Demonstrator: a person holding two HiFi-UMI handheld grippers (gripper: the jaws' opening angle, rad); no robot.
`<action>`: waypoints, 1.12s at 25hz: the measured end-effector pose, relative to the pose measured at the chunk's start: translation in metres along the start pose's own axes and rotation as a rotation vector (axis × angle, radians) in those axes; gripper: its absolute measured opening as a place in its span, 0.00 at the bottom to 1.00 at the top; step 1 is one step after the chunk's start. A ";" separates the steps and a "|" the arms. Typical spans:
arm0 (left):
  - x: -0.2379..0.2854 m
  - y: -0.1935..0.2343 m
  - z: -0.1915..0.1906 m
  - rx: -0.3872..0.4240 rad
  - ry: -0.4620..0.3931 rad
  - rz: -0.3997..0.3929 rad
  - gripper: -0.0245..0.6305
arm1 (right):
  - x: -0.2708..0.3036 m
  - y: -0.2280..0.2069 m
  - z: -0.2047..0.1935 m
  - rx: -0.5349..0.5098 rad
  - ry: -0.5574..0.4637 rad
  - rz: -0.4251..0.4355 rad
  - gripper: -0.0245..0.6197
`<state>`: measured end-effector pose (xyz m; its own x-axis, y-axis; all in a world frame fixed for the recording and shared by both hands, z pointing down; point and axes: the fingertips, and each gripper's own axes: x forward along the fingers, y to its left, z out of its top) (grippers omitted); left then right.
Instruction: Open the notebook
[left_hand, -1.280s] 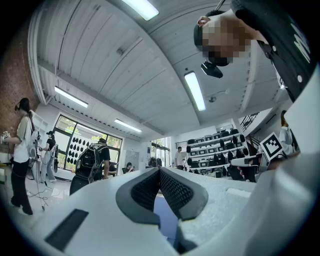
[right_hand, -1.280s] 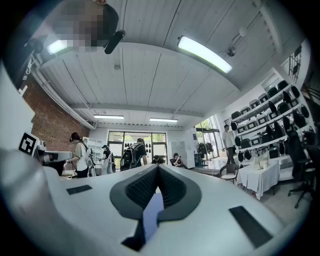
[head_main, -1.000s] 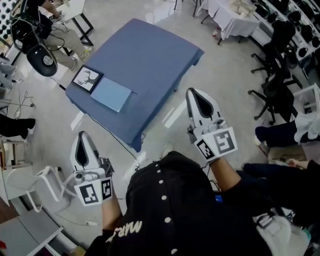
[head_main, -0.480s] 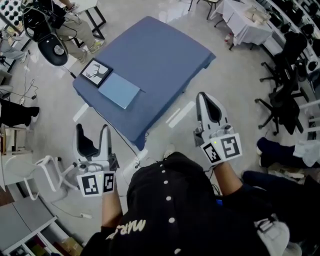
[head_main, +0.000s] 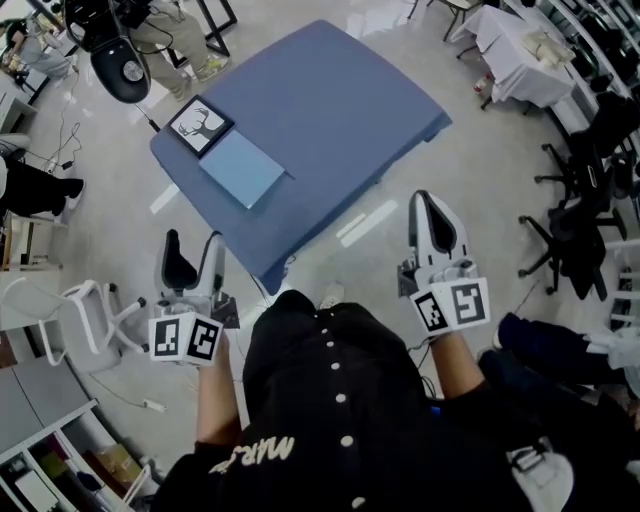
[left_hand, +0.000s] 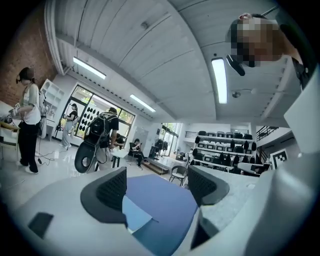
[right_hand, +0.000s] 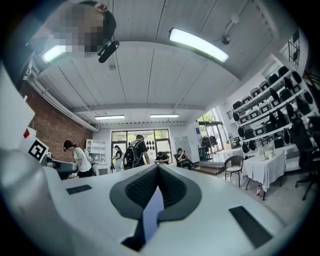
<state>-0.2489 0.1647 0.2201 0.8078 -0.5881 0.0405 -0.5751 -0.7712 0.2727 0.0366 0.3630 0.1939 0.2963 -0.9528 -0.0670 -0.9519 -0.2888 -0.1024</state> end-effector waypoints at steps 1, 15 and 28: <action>0.004 0.001 -0.004 -0.011 0.005 0.005 0.59 | 0.003 -0.004 -0.003 0.002 0.005 0.001 0.05; 0.109 0.042 -0.059 -0.107 0.115 0.046 0.59 | 0.103 -0.061 -0.033 -0.004 0.053 0.005 0.05; 0.191 0.147 -0.126 -0.263 0.263 0.221 0.59 | 0.303 -0.022 -0.089 -0.024 0.187 0.218 0.05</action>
<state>-0.1631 -0.0301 0.3895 0.6936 -0.6242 0.3596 -0.7132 -0.5252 0.4642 0.1406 0.0725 0.2646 0.0668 -0.9928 0.0997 -0.9938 -0.0751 -0.0824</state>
